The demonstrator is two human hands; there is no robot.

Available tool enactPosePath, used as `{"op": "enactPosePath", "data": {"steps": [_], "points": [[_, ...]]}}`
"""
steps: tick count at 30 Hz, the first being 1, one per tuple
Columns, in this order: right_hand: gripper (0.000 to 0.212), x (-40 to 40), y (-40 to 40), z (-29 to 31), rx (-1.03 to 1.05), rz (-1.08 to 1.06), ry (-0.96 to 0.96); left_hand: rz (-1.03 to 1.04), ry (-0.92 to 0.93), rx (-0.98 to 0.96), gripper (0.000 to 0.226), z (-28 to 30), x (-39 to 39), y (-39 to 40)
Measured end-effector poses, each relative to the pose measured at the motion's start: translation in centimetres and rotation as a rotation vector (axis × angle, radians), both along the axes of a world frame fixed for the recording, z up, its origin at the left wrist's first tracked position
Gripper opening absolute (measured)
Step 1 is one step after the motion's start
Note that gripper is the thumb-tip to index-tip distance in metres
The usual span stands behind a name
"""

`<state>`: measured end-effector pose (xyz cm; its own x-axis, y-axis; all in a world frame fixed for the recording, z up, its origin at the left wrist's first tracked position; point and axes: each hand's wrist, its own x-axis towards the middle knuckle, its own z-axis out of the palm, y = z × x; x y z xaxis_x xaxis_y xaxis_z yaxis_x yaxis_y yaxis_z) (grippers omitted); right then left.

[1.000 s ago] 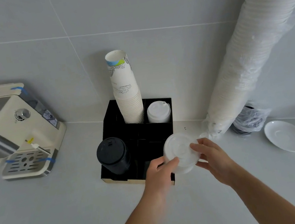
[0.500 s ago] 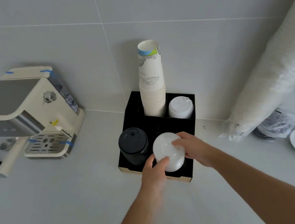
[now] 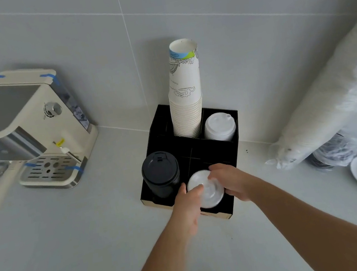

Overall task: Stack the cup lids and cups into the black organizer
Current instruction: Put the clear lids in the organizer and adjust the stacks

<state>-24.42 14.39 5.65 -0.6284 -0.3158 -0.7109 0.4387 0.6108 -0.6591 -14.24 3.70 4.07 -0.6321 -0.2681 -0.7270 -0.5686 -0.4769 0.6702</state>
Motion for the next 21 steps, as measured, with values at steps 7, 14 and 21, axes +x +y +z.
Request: {"op": "enactPosePath", "data": {"steps": [7,14,21], "points": [[0.059,0.4,0.1,-0.5,0.128,0.099,0.196,-0.031,-0.008,-0.114,0.069,-1.1,-0.2,-0.2],[0.052,1.0,0.4,-0.1,0.196,0.143,0.400,-0.081,0.033,-0.377,0.063,-1.3,0.4,1.0],[0.024,1.5,1.8,-0.1,0.146,0.023,0.372,-0.056,0.102,-0.407,0.075,-1.7,0.8,2.0]]}}
